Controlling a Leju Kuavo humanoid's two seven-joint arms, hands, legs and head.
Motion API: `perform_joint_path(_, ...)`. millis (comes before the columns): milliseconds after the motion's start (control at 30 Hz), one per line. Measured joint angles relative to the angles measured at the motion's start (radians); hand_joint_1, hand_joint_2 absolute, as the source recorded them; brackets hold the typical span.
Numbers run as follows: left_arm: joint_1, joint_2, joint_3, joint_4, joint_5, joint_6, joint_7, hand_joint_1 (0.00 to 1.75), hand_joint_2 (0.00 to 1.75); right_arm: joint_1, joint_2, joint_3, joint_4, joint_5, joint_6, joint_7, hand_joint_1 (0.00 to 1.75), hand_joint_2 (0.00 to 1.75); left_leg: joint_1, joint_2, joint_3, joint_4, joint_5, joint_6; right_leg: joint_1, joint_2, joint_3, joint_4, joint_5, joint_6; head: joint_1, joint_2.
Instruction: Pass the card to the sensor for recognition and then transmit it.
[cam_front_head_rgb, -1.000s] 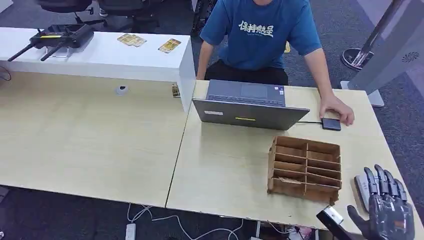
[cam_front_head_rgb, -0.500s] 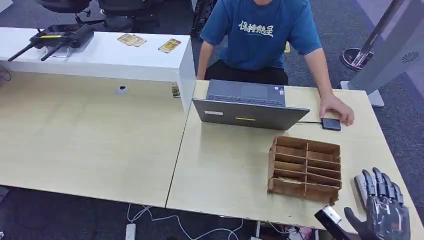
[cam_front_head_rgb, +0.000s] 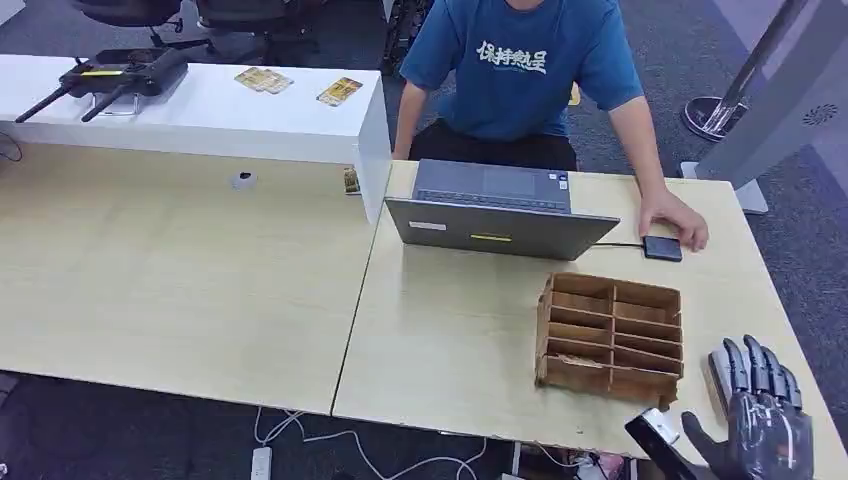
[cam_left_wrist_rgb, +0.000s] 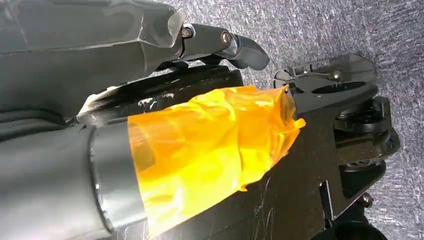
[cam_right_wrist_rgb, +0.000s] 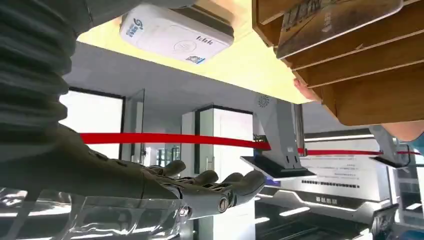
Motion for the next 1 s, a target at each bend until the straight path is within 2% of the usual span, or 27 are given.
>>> perform_joint_path(367,0.000,0.000,0.000,0.000,0.009,0.002,-0.001,0.00,0.00,-0.010,0.054,0.024,0.001,-0.018,-0.017,-0.002,0.00,1.75,0.000,0.000,0.000,0.000,0.000,0.000,0.000,0.000,0.000,0.000,0.000,0.000,0.000,0.000)
perform_joint_path(1000,-0.001,0.000,0.000,0.000,0.015,0.002,-0.002,0.00,0.00,-0.056,0.070,0.115,0.019,-0.016,0.005,-0.004,0.00,1.75,0.000,0.000,0.000,0.000,0.000,0.000,0.000,0.000,0.000,0.000,0.000,0.000,0.000,0.000)
